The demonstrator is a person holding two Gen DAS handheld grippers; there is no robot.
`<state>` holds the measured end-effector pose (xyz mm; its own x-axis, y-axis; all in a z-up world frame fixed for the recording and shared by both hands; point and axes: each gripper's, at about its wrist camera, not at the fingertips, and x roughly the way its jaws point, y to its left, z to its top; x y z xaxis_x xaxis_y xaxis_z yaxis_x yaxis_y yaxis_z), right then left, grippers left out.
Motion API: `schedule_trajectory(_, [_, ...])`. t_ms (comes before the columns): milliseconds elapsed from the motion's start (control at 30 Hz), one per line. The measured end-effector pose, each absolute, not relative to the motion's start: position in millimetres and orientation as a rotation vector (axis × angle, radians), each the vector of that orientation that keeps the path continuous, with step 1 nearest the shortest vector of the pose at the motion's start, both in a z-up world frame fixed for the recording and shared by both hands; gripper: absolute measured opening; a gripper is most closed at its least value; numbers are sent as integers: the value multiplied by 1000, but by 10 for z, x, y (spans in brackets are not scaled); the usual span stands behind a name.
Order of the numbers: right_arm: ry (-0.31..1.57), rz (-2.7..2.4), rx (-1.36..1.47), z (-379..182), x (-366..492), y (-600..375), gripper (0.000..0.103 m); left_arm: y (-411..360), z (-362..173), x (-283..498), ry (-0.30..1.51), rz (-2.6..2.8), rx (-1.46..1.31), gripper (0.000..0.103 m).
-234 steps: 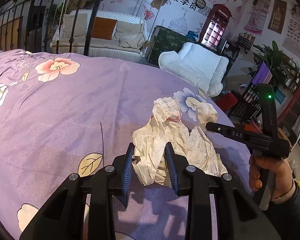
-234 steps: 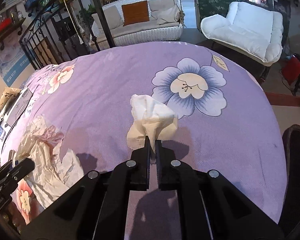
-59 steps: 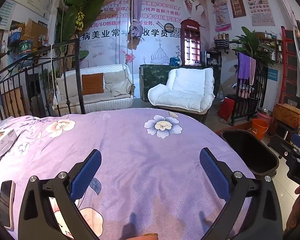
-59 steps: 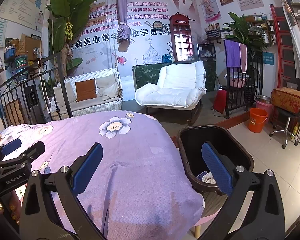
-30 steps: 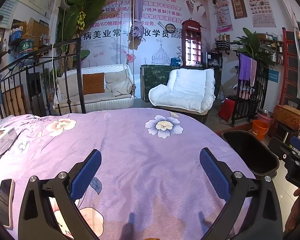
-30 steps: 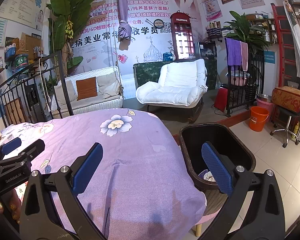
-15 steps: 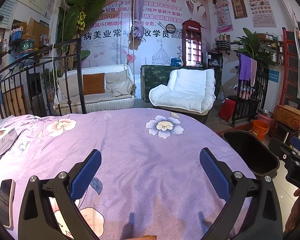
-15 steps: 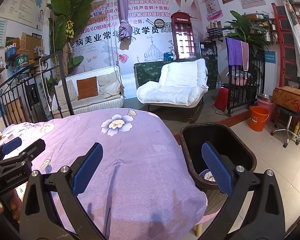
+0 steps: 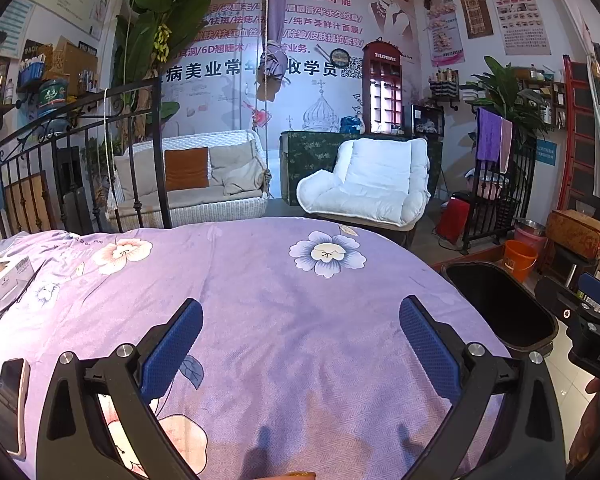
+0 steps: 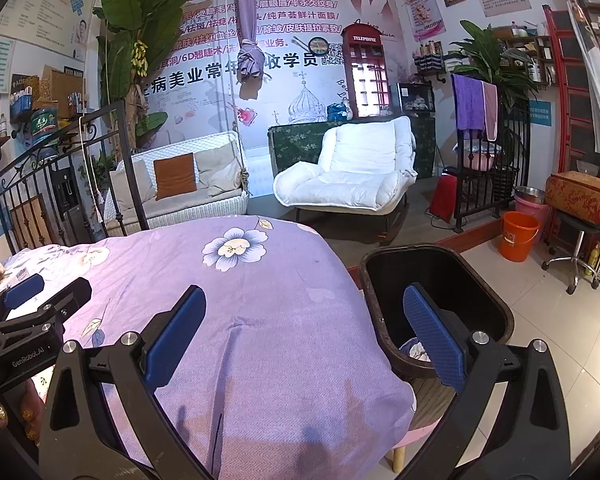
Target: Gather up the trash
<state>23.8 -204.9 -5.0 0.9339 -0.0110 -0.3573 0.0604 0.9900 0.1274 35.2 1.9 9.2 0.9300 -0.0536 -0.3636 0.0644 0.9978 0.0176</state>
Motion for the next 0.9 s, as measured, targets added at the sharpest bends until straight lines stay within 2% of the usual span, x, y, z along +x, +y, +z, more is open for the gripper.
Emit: schedule_trajectory(900, [366, -33, 141, -79, 241, -1978, 98, -3, 91, 345, 379, -62, 19, 98])
